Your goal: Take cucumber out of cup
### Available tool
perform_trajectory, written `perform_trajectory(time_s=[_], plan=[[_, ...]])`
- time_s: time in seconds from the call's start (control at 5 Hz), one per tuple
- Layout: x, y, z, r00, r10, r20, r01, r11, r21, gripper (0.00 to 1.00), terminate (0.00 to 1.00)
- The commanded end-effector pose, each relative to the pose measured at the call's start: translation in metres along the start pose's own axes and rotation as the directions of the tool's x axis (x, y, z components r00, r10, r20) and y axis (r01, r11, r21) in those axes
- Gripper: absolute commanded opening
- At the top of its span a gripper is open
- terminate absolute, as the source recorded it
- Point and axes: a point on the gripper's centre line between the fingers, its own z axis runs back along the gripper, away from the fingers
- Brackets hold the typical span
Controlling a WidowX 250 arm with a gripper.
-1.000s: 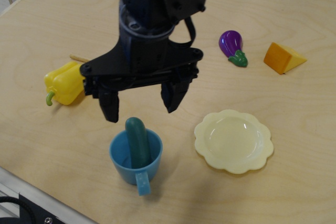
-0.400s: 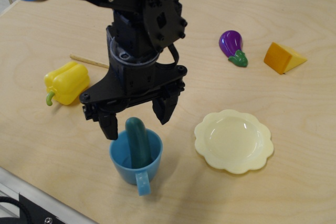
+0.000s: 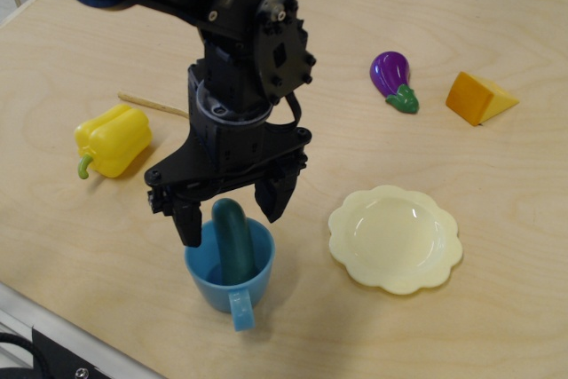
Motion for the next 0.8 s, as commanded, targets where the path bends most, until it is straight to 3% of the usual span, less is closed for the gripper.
perform_trajectory(time_s=[0.0,0.2,0.6], plan=[[-0.003,-0.013,0.002,1.0,0.023,0.011,-0.023,0.999,-0.024,1.0,0.0],[-0.002,-0.013,0.003,0.999,0.03,0.011,-0.03,0.999,-0.043,0.0,0.0],[-0.001,-0.014,0.013,0.999,0.036,0.036,-0.034,0.998,-0.045,0.0,0.0]])
